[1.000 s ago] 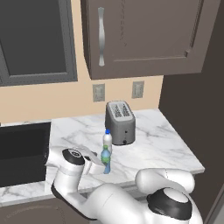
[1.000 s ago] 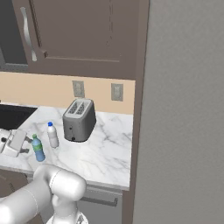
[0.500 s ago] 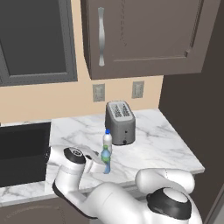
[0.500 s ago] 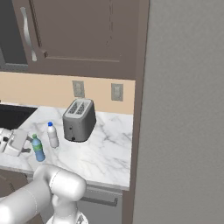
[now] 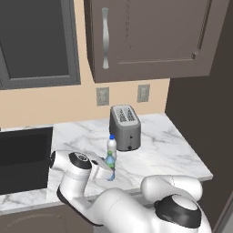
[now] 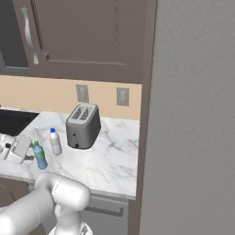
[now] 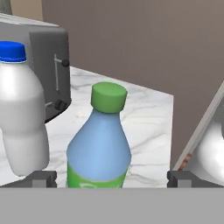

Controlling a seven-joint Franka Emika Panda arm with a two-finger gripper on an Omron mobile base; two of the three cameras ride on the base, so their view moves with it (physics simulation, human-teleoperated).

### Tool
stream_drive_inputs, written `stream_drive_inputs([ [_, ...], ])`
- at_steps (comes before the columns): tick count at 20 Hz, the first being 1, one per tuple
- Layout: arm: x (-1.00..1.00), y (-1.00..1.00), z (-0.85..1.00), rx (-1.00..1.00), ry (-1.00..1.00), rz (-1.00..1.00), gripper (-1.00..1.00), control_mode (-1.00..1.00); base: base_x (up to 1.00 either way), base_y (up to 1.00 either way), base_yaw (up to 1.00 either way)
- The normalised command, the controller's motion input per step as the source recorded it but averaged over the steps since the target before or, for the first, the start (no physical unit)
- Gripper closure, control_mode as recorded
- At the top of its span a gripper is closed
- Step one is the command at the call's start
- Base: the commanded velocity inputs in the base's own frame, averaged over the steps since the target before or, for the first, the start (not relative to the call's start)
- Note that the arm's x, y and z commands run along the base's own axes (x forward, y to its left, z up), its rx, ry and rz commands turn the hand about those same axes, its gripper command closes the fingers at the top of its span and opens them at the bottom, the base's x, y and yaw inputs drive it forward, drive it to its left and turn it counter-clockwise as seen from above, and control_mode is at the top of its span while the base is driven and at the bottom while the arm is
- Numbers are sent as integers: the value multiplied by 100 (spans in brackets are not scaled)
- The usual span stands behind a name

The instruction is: Take the bottled waters from the counter and place them in the freezer to freeze. Close the freezer door after placing the bottles.

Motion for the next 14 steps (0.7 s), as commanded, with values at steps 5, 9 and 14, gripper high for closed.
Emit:
stream_drive_inputs([
  [5, 3, -2, 0, 0, 0, 0, -100, -100, 0, 0, 0],
  [9, 1, 0, 0, 0, 0, 0, -100, -100, 0, 0, 0],
  [14, 0, -11, 0, 0, 2, 0, -100, -100, 0, 0, 0],
])
